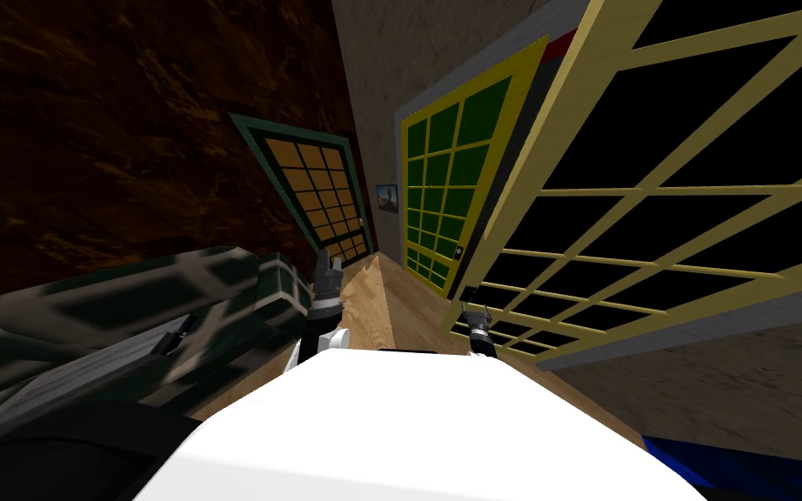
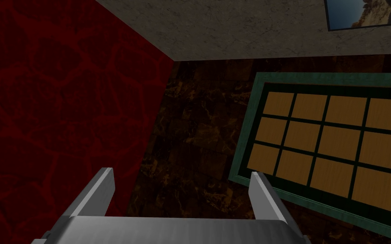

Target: Pull the door open

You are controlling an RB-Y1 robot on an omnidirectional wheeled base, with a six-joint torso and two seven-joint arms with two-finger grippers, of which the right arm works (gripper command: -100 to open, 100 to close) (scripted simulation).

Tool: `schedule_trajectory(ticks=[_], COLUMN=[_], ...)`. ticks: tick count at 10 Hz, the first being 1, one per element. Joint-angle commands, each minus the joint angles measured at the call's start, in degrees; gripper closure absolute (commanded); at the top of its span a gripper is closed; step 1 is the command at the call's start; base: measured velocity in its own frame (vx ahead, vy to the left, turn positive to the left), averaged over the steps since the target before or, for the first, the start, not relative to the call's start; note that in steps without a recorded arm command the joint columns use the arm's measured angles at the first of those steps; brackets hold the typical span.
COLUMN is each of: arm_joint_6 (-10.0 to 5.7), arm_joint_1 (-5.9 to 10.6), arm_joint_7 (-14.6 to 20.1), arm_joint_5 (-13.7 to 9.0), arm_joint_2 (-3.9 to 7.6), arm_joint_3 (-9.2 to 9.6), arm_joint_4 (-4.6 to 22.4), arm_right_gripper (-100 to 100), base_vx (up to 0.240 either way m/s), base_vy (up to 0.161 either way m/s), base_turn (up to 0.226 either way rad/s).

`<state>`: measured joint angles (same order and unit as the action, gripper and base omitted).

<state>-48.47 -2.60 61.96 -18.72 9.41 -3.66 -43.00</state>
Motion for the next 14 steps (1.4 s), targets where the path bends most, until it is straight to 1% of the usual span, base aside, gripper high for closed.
schedule_trajectory(ticks=[1,2,6,9,14], arm_joint_6=[0.15,0.15,0.65,0.96,1.40], arm_joint_1=[0.47,0.47,1.45,2.07,2.95], arm_joint_7=[2.86,3.33,10.16,14.51,19.73], arm_joint_5=[-0.97,-0.97,-3.38,-4.91,-7.08], arm_joint_2=[0.08,0.08,0.26,0.38,0.55], arm_joint_3=[0.82,0.82,2.84,4.13,5.96], arm_joint_4=[0.18,0.18,0.26,0.31,0.37], arm_right_gripper=[-100,-100,-100,-100,-100], base_vx=[-0.069,-0.051,-0.067,-0.085,-0.090], base_vy=[-0.038,-0.026,-0.031,-0.025,-0.023], base_turn=[0.060,0.024,0.049,0.042,0.039])
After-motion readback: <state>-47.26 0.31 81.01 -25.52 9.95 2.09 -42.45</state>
